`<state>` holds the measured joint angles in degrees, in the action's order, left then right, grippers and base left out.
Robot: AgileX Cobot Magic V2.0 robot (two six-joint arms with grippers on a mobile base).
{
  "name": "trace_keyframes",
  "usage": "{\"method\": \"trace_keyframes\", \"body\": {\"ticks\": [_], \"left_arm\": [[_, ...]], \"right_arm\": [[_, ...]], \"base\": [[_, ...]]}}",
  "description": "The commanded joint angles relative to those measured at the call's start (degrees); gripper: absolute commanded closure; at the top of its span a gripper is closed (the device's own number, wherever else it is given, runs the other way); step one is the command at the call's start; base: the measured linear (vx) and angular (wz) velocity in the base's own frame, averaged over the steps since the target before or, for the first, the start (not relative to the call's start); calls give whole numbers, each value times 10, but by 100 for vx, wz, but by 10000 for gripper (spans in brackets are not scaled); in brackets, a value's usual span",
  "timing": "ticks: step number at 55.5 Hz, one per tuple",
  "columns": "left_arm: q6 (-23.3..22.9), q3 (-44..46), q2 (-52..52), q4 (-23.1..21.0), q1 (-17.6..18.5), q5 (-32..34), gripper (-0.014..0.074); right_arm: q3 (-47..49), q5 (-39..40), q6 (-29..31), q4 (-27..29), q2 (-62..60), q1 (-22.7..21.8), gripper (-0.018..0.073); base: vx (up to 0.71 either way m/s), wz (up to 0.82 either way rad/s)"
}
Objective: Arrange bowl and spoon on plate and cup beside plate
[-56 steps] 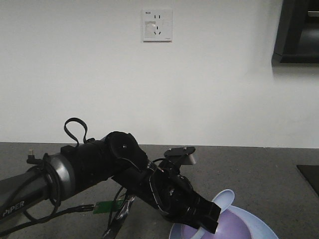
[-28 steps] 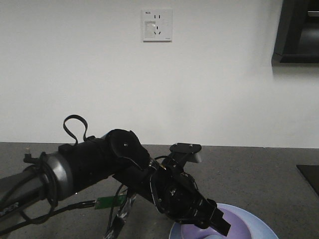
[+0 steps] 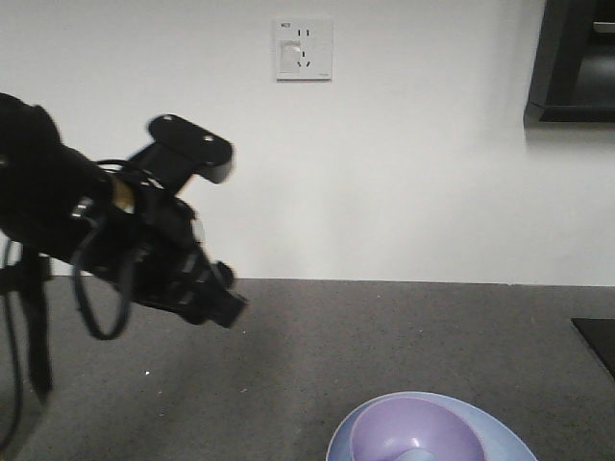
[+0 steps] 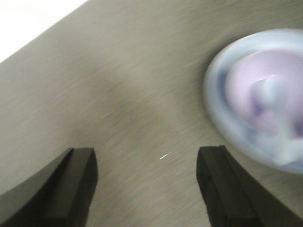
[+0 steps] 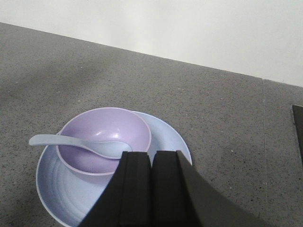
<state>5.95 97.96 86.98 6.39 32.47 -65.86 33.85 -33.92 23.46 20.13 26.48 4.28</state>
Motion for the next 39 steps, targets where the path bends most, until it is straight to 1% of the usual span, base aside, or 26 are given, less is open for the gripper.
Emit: {"method": "trace_keyframes", "body": {"ticks": [1, 4, 7, 11, 15, 18, 20, 26, 39], "left_arm": [[-12, 19, -41, 78, -33, -32, 35], [0, 19, -47, 103, -61, -46, 43], [0, 18, -47, 111, -95, -50, 50], [-1, 15, -47, 95, -137, -51, 61], [0, -3, -47, 60, -174, -44, 68], [2, -22, -47, 39, -194, -43, 73], [6, -37, -46, 31, -203, -39, 73], [8, -89, -46, 31, -223, -18, 73], [8, -182, -45, 35, -251, 34, 73]], "right_arm": [[17, 47, 0, 10, 2, 0, 568], [17, 47, 0, 10, 2, 0, 568], [17, 47, 0, 10, 2, 0, 568], [17, 46, 0, 10, 2, 0, 568], [17, 45, 0, 10, 2, 0, 568], [17, 45, 0, 10, 2, 0, 568], [17, 45, 0, 10, 2, 0, 568], [17, 45, 0, 10, 2, 0, 568], [17, 45, 0, 10, 2, 0, 568]], "base": [[0, 0], [0, 0], [0, 0], [0, 0], [0, 0], [0, 0], [0, 0], [0, 0], [0, 0]]}}
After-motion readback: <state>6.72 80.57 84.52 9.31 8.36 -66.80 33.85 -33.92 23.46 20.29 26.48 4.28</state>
